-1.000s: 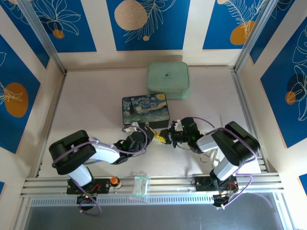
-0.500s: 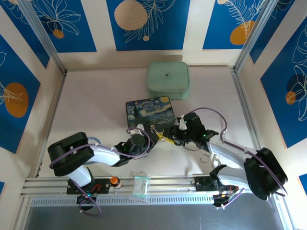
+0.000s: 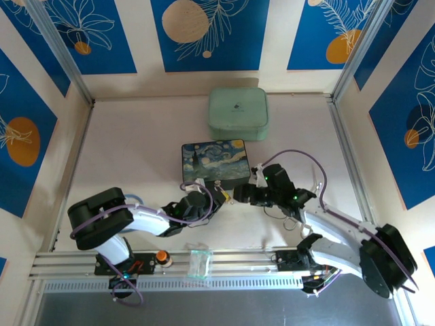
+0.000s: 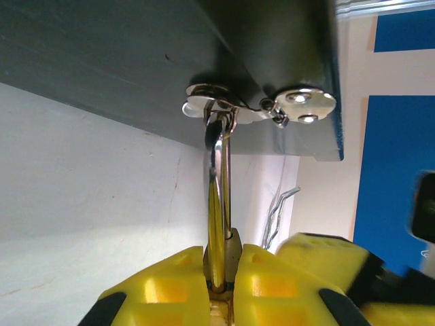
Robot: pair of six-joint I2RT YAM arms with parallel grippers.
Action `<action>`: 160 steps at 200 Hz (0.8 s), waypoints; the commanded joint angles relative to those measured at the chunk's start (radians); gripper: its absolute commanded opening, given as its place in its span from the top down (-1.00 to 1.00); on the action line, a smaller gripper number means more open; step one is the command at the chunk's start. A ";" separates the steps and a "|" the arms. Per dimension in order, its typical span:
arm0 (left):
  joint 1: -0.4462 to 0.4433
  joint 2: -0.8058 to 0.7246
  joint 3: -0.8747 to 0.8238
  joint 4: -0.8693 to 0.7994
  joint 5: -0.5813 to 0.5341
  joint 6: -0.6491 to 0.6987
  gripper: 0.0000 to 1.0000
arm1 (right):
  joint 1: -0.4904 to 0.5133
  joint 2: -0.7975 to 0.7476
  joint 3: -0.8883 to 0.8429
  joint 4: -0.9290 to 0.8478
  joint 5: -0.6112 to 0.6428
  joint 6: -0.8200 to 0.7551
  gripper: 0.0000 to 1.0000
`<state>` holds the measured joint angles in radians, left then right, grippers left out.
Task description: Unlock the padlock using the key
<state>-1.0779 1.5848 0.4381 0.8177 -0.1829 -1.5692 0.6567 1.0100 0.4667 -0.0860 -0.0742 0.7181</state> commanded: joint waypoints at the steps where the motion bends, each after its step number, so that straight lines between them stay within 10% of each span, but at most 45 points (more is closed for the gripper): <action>1: -0.008 -0.034 0.008 -0.037 0.020 0.038 1.00 | 0.089 -0.077 -0.011 -0.009 0.237 -0.222 -0.99; 91: 0.015 -0.197 0.078 -0.394 0.036 0.137 1.00 | 0.290 -0.038 -0.054 0.098 0.307 -0.453 -0.21; 160: 0.016 -0.231 0.065 -0.361 0.044 0.125 1.00 | 0.412 0.048 -0.075 0.210 0.448 -0.586 -0.10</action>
<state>-1.0683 1.3926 0.4744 0.4210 -0.1532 -1.4662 1.0454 1.0237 0.4068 0.0452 0.3195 0.2050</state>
